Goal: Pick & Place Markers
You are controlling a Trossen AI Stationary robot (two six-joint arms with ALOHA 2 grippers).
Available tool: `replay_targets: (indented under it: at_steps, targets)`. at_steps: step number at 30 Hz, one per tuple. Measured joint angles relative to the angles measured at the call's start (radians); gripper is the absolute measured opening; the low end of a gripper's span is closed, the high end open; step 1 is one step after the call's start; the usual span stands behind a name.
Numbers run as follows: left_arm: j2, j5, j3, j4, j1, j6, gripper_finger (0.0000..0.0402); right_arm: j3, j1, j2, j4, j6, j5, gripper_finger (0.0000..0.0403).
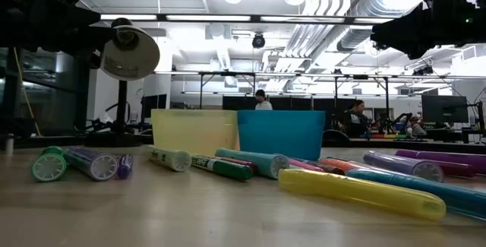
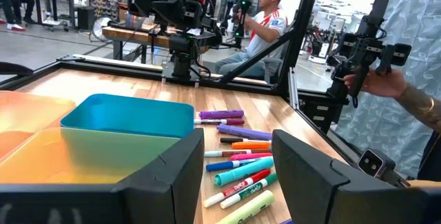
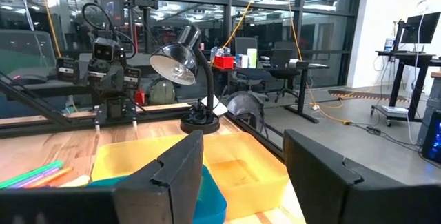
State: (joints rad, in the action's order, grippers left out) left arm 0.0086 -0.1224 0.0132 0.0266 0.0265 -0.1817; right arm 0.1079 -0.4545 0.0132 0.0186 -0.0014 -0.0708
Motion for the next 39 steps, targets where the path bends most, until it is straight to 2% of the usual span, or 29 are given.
replay_targets:
  at_steps: [10, 13, 16, 20, 24, 27, 31, 39]
  targets:
    - [0.0, 0.0, 0.0, 0.0, 0.0, 0.0, 0.017, 0.0, 0.0, 0.0, 0.008, 0.012, 0.0, 0.0189]
    - [0.0, 0.0, 0.0, 0.0, 0.0, 0.0, 0.017, 0.0, 0.002, 0.0, 0.008, 0.137, -0.009, 0.019]
    - [0.0, 0.0, 0.0, 0.0, 0.0, 0.0, 0.017, 0.0, 0.005, 0.0, 0.006, 0.383, -0.054, 0.0189]
    - [0.0, 0.0, 0.0, 0.0, 0.0, 0.0, 0.017, 0.0, 0.005, 0.001, 0.047, 0.446, -0.121, 0.019]
    - [0.0, 0.0, 0.0, 0.0, 0.0, 0.0, 0.017, 0.0, 0.006, 0.002, 0.164, 0.495, -0.173, 0.0189]
    - [0.0, 0.0, 0.0, 0.0, 0.0, 0.0, 0.017, 0.0, 0.006, 0.006, 0.242, 0.499, -0.158, 0.0189]
    - [0.0, 0.0, 0.0, 0.0, 0.0, 0.0, 0.017, 0.001, 0.006, 0.049, 0.244, 0.52, -0.087, 0.019]
    - [0.0, 0.0, 0.0, 0.0, 0.0, 0.0, 0.017, 0.012, 0.047, 0.308, 0.226, 0.557, 0.006, 0.0191]
